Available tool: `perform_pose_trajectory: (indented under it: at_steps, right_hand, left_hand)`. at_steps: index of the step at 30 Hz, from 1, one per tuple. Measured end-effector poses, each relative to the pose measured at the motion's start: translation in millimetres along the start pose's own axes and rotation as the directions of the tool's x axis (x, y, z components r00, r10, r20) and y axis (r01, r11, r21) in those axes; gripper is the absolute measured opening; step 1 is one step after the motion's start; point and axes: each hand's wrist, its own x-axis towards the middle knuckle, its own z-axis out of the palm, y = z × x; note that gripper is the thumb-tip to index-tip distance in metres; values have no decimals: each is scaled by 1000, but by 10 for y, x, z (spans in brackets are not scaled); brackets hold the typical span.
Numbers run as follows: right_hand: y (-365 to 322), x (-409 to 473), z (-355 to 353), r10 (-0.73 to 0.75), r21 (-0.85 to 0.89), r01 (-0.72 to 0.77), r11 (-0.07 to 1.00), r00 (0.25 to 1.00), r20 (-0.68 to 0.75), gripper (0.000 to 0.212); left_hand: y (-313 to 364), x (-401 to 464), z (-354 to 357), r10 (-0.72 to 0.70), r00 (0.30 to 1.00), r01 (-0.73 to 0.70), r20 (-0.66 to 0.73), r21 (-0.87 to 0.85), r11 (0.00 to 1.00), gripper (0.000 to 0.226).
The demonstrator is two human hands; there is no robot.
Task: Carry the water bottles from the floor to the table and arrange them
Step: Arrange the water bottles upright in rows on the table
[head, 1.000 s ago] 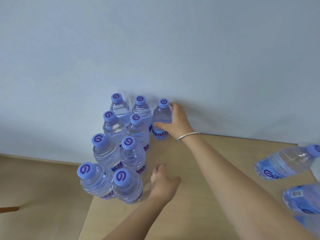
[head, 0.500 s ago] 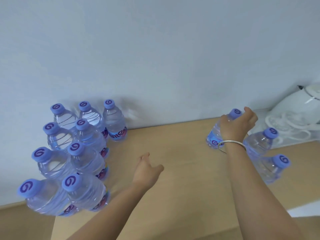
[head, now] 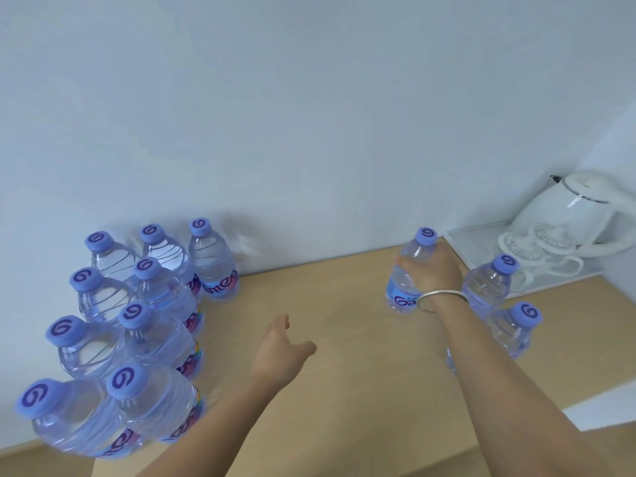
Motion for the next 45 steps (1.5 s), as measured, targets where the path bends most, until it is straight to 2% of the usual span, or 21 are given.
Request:
perform_pose_trajectory:
  at_steps: [5, 9, 12, 19, 23, 25, 27, 29, 31, 32, 35, 39, 41, 45]
  right_hand:
    - [-357, -379, -83, -119, -23, 123, 992, 987, 112, 52]
    - [-726, -703, -155, -255, 54, 250, 967, 931, 262, 38]
    - [-988, -905, -206, -323, 92, 310, 946, 890, 323, 34]
    - [-1417, -1187, -299, -456, 157, 432, 888, 789, 410, 37]
    - [-1555, -1182, -385, -470, 224, 425, 877, 667, 578, 36]
    - [-1581, -1174, -384, -493, 203, 479, 854, 623, 607, 48]
    - [-1596, -1190, -344, -523, 264, 468, 844, 602, 603, 47]
    - [-1614, -1227, -296, -527, 414, 326, 850, 549, 649, 41]
    - [-1626, -1257, -235, -512, 510, 150, 847, 488, 707, 45]
    - [-1626, -1265, -199, -524, 528, 137, 838, 476, 706, 48]
    - [-1614, -1290, -88, -582, 578, 179, 796, 488, 651, 35]
    - [-1577, -1303, 37, -579, 574, 190, 797, 513, 634, 33]
    - [-1573, -1306, 81, -571, 562, 198, 803, 525, 632, 39]
    - [-1604, -1310, 126, -518, 479, 226, 849, 538, 665, 65]
  left_hand:
    - [66, -1, 49, 77, 996, -76, 37, -17, 997, 85]
    - [56, -45, 22, 159, 987, -156, 33, -77, 985, 97]
    - [40, -116, -38, 220, 976, -218, 3, -132, 967, 103]
    - [146, -324, -219, 265, 951, -307, -158, -406, 861, 58]
    - [193, -525, -393, 367, 930, -309, -18, -579, 755, 47]
    - [185, -601, -485, 426, 898, -267, 110, -634, 726, 45]
    - [176, -648, -582, 455, 864, -198, 218, -683, 703, 43]
    - [174, -670, -693, 449, 849, -147, 278, -693, 706, 51]
    - [172, -695, -785, 446, 838, -135, 316, -670, 730, 57]
    - [167, -712, -820, 446, 831, -129, 334, -664, 737, 58]
    - [160, -766, -871, 434, 831, -118, 348, -653, 748, 55]
    - [174, -805, -889, 413, 877, -196, 245, -602, 774, 49]
    - [169, -815, -886, 401, 889, -200, 220, -601, 774, 50]
    - [130, -805, -894, 385, 898, -197, 212, -590, 783, 53]
